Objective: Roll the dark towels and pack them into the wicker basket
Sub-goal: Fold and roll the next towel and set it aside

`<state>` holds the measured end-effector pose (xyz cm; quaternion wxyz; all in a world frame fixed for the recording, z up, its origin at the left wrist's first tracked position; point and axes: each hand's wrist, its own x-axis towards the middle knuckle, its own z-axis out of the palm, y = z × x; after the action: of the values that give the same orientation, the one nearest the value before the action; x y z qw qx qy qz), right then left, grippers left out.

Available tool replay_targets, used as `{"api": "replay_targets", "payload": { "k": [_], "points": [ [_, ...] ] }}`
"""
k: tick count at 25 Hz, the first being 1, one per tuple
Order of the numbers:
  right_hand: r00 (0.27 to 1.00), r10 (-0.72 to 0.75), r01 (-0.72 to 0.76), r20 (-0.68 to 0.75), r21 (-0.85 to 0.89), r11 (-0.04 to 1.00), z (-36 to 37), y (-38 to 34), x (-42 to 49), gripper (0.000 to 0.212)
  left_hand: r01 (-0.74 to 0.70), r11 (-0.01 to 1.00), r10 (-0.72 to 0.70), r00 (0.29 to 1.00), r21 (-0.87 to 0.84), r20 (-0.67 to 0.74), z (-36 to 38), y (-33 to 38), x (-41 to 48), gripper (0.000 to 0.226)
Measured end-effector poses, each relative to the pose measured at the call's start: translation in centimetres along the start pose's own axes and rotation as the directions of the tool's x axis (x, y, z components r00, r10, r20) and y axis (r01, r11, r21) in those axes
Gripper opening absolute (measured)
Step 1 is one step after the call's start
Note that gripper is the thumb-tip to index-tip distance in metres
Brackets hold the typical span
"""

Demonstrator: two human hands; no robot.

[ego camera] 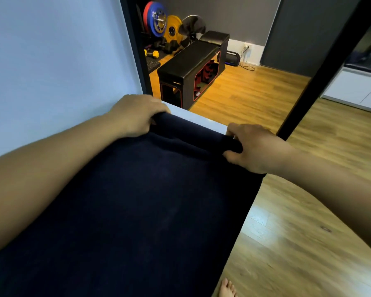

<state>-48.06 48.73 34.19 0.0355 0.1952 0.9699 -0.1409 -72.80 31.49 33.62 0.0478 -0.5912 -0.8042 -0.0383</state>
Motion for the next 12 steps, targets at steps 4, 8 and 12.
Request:
{"api": "replay_targets", "payload": {
  "k": [4, 8, 12],
  "points": [
    [0.956, -0.115, 0.046, -0.271, -0.249, 0.967, 1.1, 0.0, -1.0, 0.029, -0.013, 0.998, -0.007, 0.943, -0.058, -0.332, 3.1, 0.7, -1.0, 0.043],
    [0.772, -0.39, 0.1, -0.502, -0.51, 0.854, 3.6, -0.5, -2.1, 0.018, -0.02, 0.999, 0.011, 0.959, -0.031, -0.282, 3.1, 0.7, -3.3, 0.054],
    [0.689, -0.551, 0.179, -0.471, -0.626, 0.759, 4.6, -1.4, -4.4, 0.018, -0.102, 0.989, 0.075, 0.97, -0.107, -0.232, 2.9, -0.4, -7.5, 0.058]
  ]
}}
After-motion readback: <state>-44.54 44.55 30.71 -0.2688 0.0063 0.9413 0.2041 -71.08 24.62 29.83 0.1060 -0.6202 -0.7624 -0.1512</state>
